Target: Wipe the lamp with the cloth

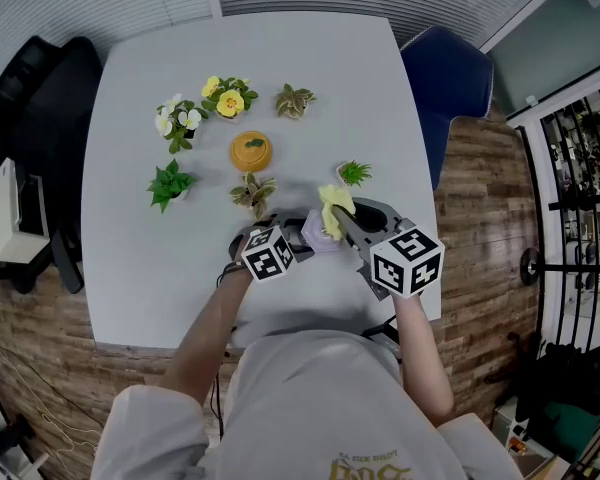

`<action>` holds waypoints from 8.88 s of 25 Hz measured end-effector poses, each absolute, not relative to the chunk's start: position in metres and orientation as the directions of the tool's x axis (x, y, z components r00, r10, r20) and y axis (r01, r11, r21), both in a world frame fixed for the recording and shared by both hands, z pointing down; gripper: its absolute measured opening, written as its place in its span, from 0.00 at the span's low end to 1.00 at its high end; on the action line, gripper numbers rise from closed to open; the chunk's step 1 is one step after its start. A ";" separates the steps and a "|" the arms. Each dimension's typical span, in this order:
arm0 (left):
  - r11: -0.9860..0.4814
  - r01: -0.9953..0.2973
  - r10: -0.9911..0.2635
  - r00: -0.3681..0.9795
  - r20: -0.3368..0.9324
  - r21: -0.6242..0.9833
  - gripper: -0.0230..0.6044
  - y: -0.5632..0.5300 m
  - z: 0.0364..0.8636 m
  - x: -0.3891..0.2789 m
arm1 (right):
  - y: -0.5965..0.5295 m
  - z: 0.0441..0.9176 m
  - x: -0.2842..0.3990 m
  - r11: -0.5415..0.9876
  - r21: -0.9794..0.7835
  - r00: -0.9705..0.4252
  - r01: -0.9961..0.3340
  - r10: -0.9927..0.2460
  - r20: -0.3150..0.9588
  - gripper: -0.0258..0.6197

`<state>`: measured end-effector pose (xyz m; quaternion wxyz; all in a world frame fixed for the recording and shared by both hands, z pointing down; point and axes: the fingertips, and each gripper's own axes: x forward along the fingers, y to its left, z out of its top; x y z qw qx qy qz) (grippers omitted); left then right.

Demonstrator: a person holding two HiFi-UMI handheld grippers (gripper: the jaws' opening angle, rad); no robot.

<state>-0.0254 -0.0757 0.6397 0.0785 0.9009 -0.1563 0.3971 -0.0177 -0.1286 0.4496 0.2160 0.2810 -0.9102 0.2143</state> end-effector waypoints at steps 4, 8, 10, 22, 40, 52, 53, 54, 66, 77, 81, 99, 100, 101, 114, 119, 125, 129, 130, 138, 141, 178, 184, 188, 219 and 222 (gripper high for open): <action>-0.939 -0.344 -0.218 0.636 0.741 0.019 0.52 -0.076 0.639 -0.025 | -0.130 0.449 -0.021 0.758 -0.263 -0.748 -0.597 -0.409 0.522 0.14; -0.939 -0.344 -0.218 0.635 0.741 0.019 0.52 -0.075 0.639 -0.025 | -0.130 0.448 -0.024 0.768 -0.249 -0.747 -0.590 -0.402 0.530 0.14; -0.939 -0.344 -0.218 0.636 0.740 0.019 0.52 -0.075 0.639 -0.025 | -0.130 0.449 -0.027 0.775 -0.241 -0.747 -0.585 -0.397 0.533 0.14; -0.939 -0.344 -0.216 0.635 0.742 0.020 0.52 -0.074 0.639 -0.025 | -0.124 0.444 -0.039 0.811 -0.203 -0.752 -0.549 -0.374 0.543 0.14; -0.938 -0.345 -0.214 0.634 0.743 0.023 0.52 -0.075 0.640 -0.025 | -0.105 0.441 -0.062 0.898 0.015 -0.721 -0.439 -0.362 0.591 0.14; -0.938 -0.346 -0.215 0.633 0.743 0.023 0.52 -0.074 0.640 -0.026 | -0.090 0.438 -0.065 0.913 0.029 -0.734 -0.407 -0.345 0.585 0.14; -0.938 -0.346 -0.215 0.634 0.743 0.023 0.52 -0.074 0.640 -0.025 | -0.089 0.437 -0.066 0.914 0.024 -0.738 -0.404 -0.341 0.582 0.14; -0.938 -0.346 -0.215 0.634 0.743 0.023 0.52 -0.074 0.640 -0.025 | -0.087 0.436 -0.067 0.916 0.020 -0.742 -0.402 -0.338 0.580 0.14; -0.938 -0.347 -0.215 0.633 0.744 0.025 0.52 -0.074 0.640 -0.026 | -0.076 0.436 -0.065 0.924 -0.004 -0.765 -0.383 -0.315 0.562 0.14; -0.937 -0.348 -0.219 0.634 0.742 0.021 0.52 -0.075 0.641 -0.026 | -0.065 0.433 -0.061 0.929 -0.017 -0.779 -0.369 -0.299 0.551 0.14; -0.937 -0.348 -0.214 0.632 0.745 0.026 0.52 -0.075 0.642 -0.026 | -0.058 0.432 -0.061 0.938 -0.015 -0.784 -0.347 -0.281 0.553 0.14; -0.937 -0.350 -0.214 0.631 0.746 0.027 0.52 -0.075 0.641 -0.025 | -0.050 0.440 -0.031 0.928 -0.098 -0.807 -0.359 -0.256 0.532 0.14; -0.937 -0.349 -0.214 0.631 0.746 0.027 0.52 -0.075 0.641 -0.025 | -0.050 0.441 -0.029 0.927 -0.101 -0.807 -0.362 -0.258 0.532 0.14; -0.937 -0.349 -0.213 0.631 0.746 0.027 0.52 -0.075 0.641 -0.025 | -0.050 0.441 -0.027 0.925 -0.104 -0.807 -0.366 -0.259 0.531 0.14; -0.936 -0.351 -0.213 0.631 0.746 0.030 0.52 -0.074 0.642 -0.024 | -0.053 0.451 -0.005 0.900 -0.153 -0.801 -0.409 -0.274 0.532 0.13; -0.936 -0.351 -0.214 0.630 0.746 0.027 0.52 -0.076 0.641 -0.025 | -0.061 0.457 0.006 0.879 -0.171 -0.788 -0.444 -0.292 0.542 0.13; -0.936 -0.351 -0.215 0.631 0.746 0.027 0.52 -0.075 0.641 -0.025 | -0.069 0.460 0.012 0.865 -0.177 -0.775 -0.470 -0.308 0.552 0.13; -0.936 -0.351 -0.216 0.632 0.745 0.027 0.52 -0.076 0.641 -0.024 | -0.074 0.461 0.015 0.856 -0.190 -0.774 -0.481 -0.313 0.550 0.13; -0.936 -0.351 -0.216 0.632 0.744 0.027 0.52 -0.075 0.641 -0.024 | -0.075 0.462 0.015 0.853 -0.196 -0.776 -0.484 -0.314 0.547 0.13; -0.935 -0.354 -0.216 0.632 0.744 0.030 0.52 -0.076 0.640 -0.024 | -0.091 0.465 0.020 0.817 -0.268 -0.794 -0.511 -0.329 0.512 0.13; -0.934 -0.356 -0.220 0.632 0.743 0.026 0.52 -0.077 0.640 -0.024 | -0.099 0.466 0.022 0.799 -0.289 -0.795 -0.527 -0.343 0.500 0.13; -0.934 -0.356 -0.221 0.632 0.742 0.025 0.52 -0.078 0.642 -0.025 | -0.128 0.496 -0.007 0.669 -0.685 -0.957 -0.289 -0.179 0.229 0.13; -0.934 -0.357 -0.222 0.632 0.742 0.024 0.52 -0.078 0.642 -0.025 | -0.128 0.498 -0.007 0.661 -0.698 -0.961 -0.275 -0.176 0.212 0.13; -0.934 -0.357 -0.222 0.632 0.743 0.024 0.52 -0.078 0.642 -0.025 | -0.127 0.502 -0.008 0.664 -0.692 -0.958 -0.283 -0.170 0.230 0.13; -0.932 -0.361 -0.220 0.629 0.745 0.029 0.52 -0.077 0.642 -0.024 | -0.125 0.527 -0.001 0.605 -0.699 -0.924 -0.380 -0.210 0.320 0.13; -0.932 -0.361 -0.221 0.629 0.746 0.029 0.52 -0.077 0.641 -0.024 | -0.122 0.525 0.003 0.607 -0.697 -0.923 -0.383 -0.213 0.322 0.13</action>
